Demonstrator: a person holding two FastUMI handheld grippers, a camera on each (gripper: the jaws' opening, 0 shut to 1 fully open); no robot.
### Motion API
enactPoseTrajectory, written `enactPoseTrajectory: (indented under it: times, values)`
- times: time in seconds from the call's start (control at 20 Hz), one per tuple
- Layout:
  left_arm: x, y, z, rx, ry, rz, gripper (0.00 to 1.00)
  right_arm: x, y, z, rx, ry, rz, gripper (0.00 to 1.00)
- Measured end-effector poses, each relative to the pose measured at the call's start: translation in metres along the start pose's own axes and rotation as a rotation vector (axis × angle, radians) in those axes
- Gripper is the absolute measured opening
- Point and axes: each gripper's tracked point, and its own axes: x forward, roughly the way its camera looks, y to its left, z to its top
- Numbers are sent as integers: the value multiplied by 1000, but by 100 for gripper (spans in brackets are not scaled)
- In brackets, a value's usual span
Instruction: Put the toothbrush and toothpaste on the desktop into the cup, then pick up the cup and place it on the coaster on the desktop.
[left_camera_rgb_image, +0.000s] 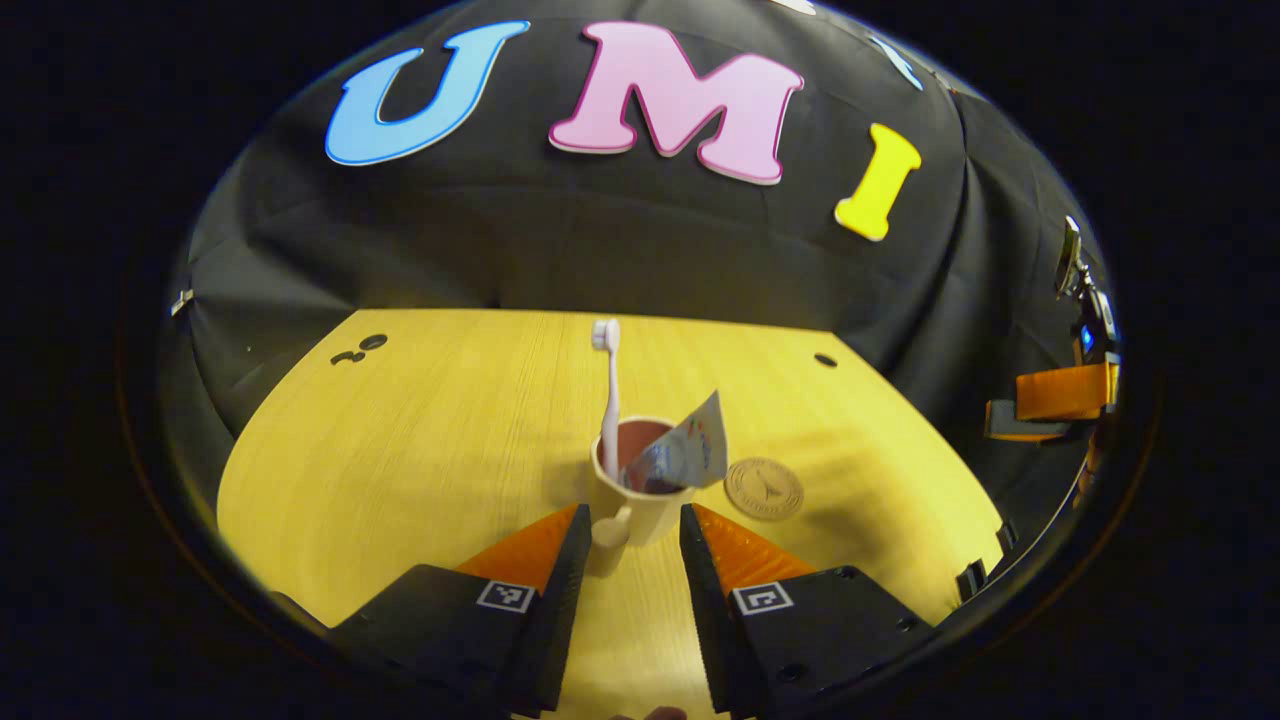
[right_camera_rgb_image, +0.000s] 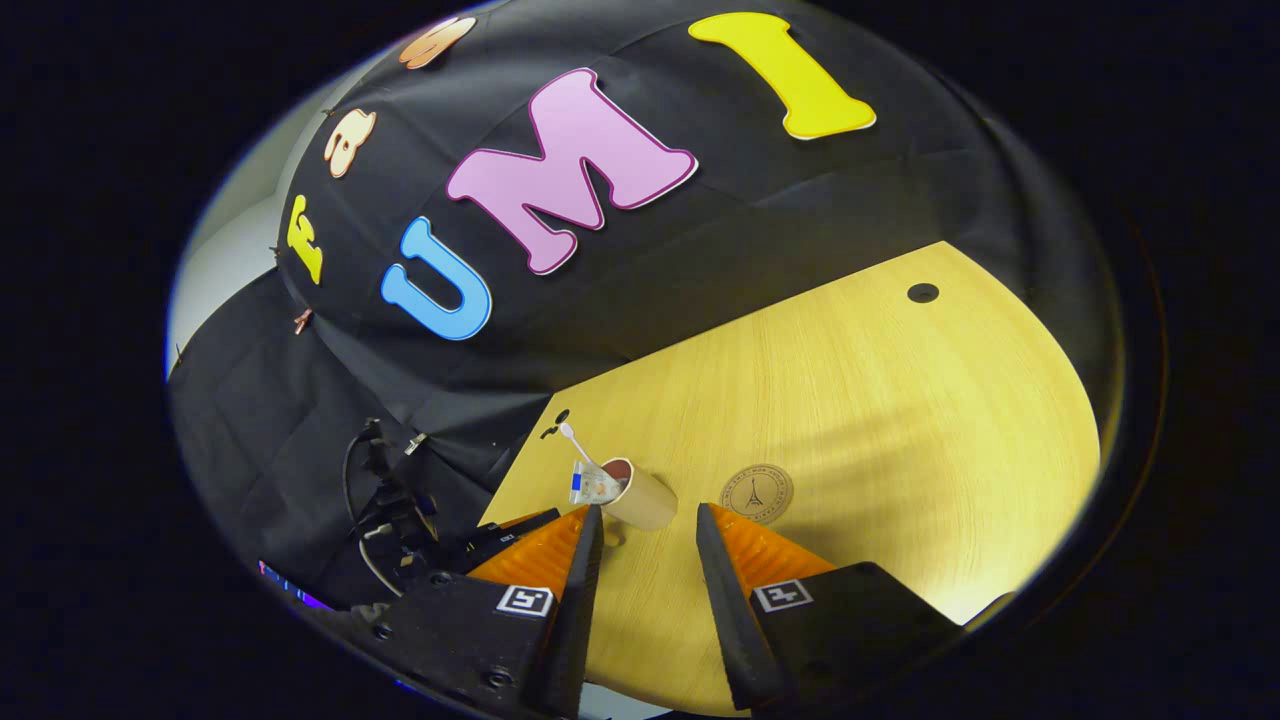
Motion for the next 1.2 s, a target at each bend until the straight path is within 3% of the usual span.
enactPoseTrajectory:
  times: [0.15, 0.5, 1.15, 1.2]
  values:
    - [4, 5, -17, 71, 121, -16, 64, -17, -3, -2, -17, -8, -9, 57]
    - [38, 12, -31, 182, 301, -34, 66, -52, -28, -2, 7, -34, -57, 57]
    - [85, 24, -50, 277, 513, -29, 65, -96, -83, -6, 113, -83, -161, 58]
    - [87, 23, -52, 279, 526, -30, 71, -98, -85, -6, 117, -84, -165, 57]
